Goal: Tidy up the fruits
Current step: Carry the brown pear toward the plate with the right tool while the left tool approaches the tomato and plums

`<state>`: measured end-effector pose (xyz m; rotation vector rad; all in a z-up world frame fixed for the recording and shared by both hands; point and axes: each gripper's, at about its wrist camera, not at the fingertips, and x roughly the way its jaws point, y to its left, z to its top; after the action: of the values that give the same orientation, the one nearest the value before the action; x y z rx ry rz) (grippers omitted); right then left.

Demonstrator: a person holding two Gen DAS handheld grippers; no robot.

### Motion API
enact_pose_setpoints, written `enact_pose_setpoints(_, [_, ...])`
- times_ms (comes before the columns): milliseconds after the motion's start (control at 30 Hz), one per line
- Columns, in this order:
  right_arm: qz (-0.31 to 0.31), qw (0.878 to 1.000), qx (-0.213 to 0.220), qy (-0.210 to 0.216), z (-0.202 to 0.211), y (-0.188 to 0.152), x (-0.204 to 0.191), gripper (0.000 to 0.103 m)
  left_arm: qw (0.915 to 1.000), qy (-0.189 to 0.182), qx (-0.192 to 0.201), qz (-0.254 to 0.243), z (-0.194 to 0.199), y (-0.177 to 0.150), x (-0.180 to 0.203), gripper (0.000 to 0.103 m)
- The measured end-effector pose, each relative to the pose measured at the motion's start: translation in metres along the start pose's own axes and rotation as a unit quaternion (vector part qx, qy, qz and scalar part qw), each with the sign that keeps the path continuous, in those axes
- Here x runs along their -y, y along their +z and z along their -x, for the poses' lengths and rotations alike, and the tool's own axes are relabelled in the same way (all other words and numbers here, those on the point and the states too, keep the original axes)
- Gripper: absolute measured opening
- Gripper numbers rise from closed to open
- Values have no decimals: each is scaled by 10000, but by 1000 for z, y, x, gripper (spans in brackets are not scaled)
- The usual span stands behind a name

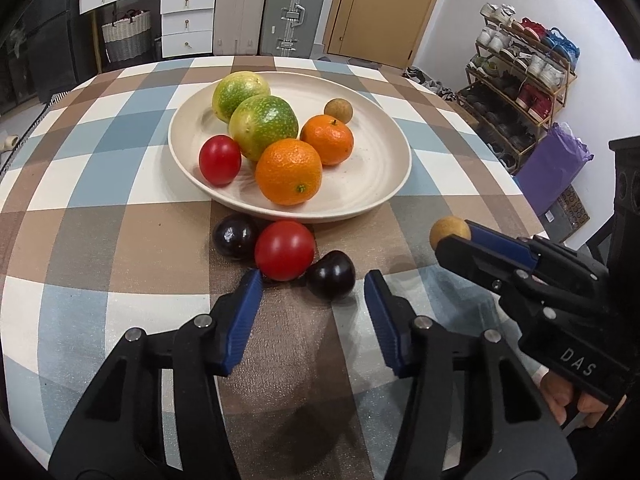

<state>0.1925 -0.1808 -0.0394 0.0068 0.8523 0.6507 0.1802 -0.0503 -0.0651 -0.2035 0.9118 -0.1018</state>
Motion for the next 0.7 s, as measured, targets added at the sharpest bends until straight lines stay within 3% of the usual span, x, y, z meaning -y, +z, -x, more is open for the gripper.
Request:
enact_pose_setpoints(433, [11, 10000, -22, 1, -1, 0, 1, 28, 9992, -347, -135, 156, 5, -3, -8, 47])
enact_pose_setpoints(700, [15, 10000, -10, 12, -1, 0, 1, 28, 9993, -340, -137, -70, 3, -4, 3, 41])
